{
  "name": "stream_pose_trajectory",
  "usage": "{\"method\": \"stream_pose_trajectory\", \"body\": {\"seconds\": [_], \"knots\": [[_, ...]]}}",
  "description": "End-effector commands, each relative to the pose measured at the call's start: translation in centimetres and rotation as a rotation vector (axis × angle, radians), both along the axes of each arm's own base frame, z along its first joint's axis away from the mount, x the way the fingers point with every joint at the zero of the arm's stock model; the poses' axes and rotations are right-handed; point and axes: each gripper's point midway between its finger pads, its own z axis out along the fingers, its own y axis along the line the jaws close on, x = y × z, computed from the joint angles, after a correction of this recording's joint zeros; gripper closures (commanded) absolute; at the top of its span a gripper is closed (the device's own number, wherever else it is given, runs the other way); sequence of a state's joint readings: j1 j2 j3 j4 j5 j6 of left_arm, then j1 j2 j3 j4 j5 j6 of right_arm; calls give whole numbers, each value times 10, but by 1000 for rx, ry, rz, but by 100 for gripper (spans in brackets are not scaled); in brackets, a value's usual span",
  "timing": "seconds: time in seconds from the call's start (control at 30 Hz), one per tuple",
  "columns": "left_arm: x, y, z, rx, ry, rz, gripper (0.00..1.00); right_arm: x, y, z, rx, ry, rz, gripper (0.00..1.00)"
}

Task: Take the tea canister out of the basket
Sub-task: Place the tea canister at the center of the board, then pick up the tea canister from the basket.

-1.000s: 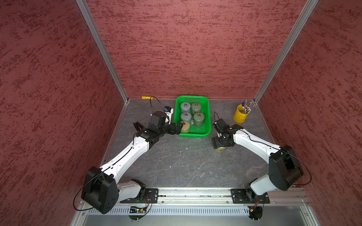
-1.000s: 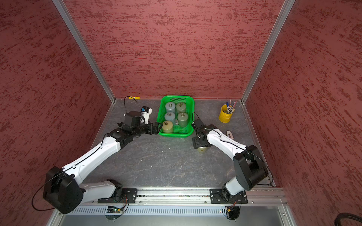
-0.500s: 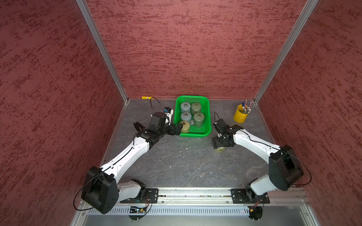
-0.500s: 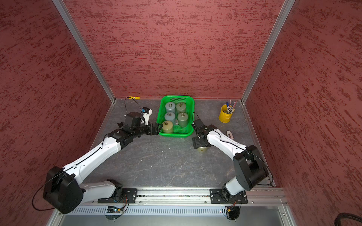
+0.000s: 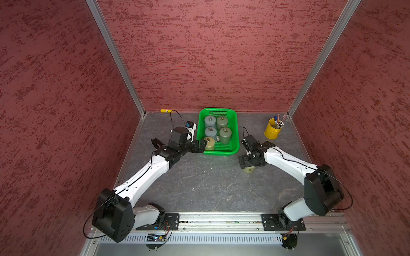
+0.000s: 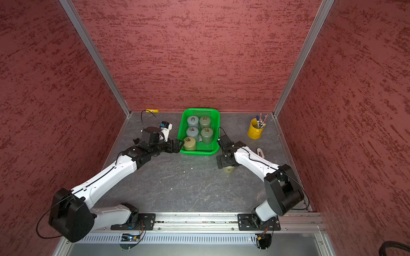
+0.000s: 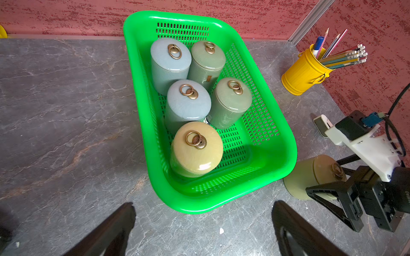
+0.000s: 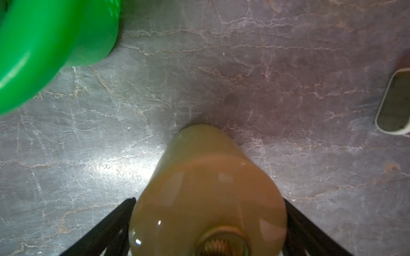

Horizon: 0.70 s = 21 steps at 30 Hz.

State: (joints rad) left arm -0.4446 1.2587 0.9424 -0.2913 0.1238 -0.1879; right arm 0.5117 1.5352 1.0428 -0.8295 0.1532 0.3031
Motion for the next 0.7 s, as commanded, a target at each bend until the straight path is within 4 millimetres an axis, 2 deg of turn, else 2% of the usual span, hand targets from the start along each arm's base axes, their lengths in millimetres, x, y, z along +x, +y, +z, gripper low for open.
{"method": "stream_pose_trajectory", "body": {"seconds": [0.0,0.27,0.4,0.53,0.67], "knots": [[2,-1,0,1,-8,3,0,10,-2,23,-12,-68,-12,1],[7,19,1,-42,49,67,0,29,-6,72,-23,-185,-27,1],[9,37,-2,-35,68,112,0,42,3,101,8,-238,-5,1],[10,49,-1,-39,71,142,0,63,32,120,99,-270,50,1],[8,51,3,-41,61,145,0,81,78,131,137,-279,137,1]]}}
